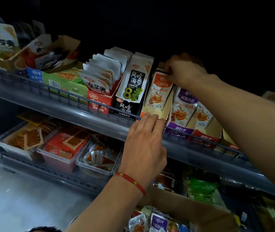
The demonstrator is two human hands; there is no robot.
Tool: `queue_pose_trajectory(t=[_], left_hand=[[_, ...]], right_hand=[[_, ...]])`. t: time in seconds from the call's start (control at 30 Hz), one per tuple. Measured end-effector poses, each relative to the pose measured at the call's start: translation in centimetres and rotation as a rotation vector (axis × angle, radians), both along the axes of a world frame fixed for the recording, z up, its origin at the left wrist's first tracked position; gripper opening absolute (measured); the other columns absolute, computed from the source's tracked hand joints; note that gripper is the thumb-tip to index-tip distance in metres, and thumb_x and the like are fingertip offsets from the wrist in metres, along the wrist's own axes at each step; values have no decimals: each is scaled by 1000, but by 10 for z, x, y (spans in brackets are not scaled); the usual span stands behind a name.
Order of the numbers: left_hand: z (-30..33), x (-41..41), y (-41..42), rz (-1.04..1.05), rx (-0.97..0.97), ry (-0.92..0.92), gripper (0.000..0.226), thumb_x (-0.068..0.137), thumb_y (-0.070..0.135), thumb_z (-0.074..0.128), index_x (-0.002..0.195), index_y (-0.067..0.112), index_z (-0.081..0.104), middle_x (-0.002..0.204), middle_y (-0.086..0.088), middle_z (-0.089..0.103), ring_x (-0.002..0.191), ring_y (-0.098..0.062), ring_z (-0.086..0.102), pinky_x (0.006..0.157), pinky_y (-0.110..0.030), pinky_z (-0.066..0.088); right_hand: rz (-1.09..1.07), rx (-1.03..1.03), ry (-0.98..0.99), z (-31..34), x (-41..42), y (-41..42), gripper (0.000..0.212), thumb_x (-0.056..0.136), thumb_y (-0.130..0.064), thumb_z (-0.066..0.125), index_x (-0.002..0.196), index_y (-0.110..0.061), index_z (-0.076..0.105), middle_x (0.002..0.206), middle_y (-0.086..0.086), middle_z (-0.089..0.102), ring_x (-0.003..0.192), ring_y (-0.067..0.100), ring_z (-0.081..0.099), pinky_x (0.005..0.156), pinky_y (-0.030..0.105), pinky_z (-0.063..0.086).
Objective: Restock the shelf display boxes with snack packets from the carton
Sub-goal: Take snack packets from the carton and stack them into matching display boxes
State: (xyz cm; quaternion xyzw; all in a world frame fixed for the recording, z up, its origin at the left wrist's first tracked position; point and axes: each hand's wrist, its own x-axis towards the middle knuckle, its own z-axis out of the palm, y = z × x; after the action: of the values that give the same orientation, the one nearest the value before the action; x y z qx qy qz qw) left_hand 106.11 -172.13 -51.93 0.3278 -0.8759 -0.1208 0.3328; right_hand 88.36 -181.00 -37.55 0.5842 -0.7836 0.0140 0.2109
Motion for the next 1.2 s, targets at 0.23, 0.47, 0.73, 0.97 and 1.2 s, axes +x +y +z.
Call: queue_pose_trajectory(t=[0.23,0.47,0.73,0.97,1.2], left_hand=[[-2,5,2,-15,-11,48,64,85,11,63,145,18,44,157,0,39,149,-20,27,123,-33,10],[-17,15,25,-72,-110,57,21,78,10,60,98,14,61,100,-4,58,92,-26,56,67,-37,50],[-84,12,60,-217,227,-423,21,80,29,54,97,28,66,97,2,68,93,-24,65,76,-39,56],[-162,-20,76,-126,445,-779,33,91,27,59,123,20,65,108,-13,71,103,-31,66,83,-35,53],[-200,-28,77,-47,880,-488,8,92,24,67,98,26,72,103,0,74,93,-15,67,78,-22,53]], right_hand=[[131,-168,8,0,4,33,16,98,-24,59,110,-23,69,110,9,69,99,33,66,79,46,56],[322,-240,-29,-27,21,163,29,95,-36,47,107,-23,69,102,0,71,96,25,65,78,46,54],[189,81,-534,-129,-15,292,14,96,-32,63,100,-28,76,81,-20,67,73,-5,61,69,27,55],[159,192,-732,-184,-35,322,17,98,-33,61,107,-30,75,84,-13,72,77,0,65,74,38,59],[145,209,-848,-195,-50,332,15,100,-30,62,108,-29,74,78,-9,73,74,2,67,77,35,59]])
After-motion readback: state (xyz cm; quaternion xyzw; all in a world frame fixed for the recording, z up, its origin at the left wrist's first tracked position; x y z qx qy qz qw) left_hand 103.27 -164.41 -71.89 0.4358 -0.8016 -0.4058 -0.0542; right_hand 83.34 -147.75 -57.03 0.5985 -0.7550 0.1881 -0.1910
